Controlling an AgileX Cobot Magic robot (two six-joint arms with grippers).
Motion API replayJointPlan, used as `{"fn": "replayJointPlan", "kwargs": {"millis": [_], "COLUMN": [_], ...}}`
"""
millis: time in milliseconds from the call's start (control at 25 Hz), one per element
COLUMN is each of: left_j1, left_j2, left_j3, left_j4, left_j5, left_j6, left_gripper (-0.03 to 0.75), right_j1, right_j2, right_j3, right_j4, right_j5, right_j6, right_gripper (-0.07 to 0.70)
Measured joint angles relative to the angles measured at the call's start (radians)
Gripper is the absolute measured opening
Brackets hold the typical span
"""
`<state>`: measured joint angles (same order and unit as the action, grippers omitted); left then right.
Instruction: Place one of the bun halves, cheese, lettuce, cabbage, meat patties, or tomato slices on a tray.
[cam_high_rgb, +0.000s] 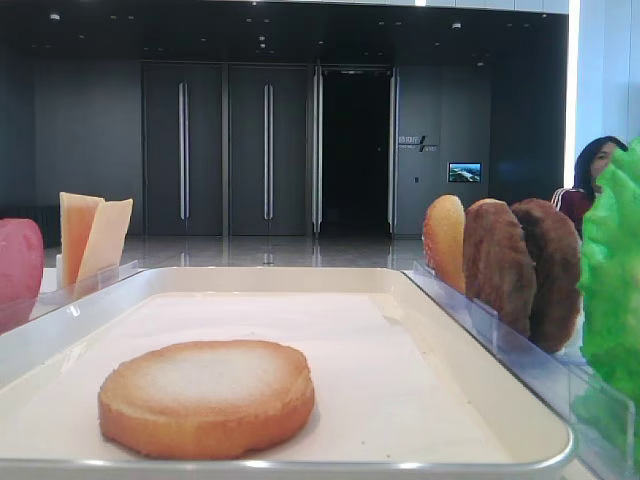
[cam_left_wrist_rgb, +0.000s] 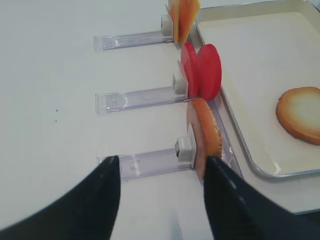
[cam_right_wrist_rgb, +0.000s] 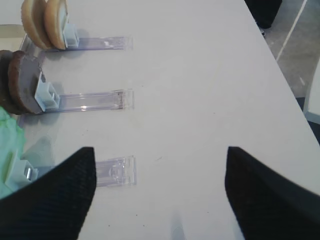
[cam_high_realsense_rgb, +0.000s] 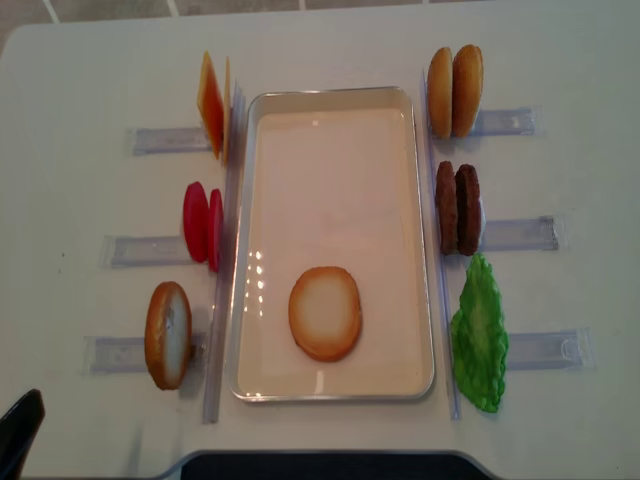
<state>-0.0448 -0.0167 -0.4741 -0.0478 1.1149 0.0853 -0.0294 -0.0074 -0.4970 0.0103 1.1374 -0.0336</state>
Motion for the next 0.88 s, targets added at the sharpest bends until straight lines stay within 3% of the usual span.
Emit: {"fn": "replayJointPlan", "kwargs": {"millis": [680,880], "left_j1": [0.000,0.043], "left_j2": [0.000,0.000], "left_j3": [0.000,0.000], "left_j4": [0.000,0.000], "left_j5": [-0.001,-0.001], "left_j6": [0.000,0.000], "left_gripper": [0.249,0.213], "right_j1": [0.000,0.000], "right_j2": [0.000,0.000], "right_j3": [0.000,0.000], "right_j4": [0.000,-0.001], "right_j5": [0.000,0.000], "right_j6": [0.000,0.000], "right_gripper": [0.538,0.538]}}
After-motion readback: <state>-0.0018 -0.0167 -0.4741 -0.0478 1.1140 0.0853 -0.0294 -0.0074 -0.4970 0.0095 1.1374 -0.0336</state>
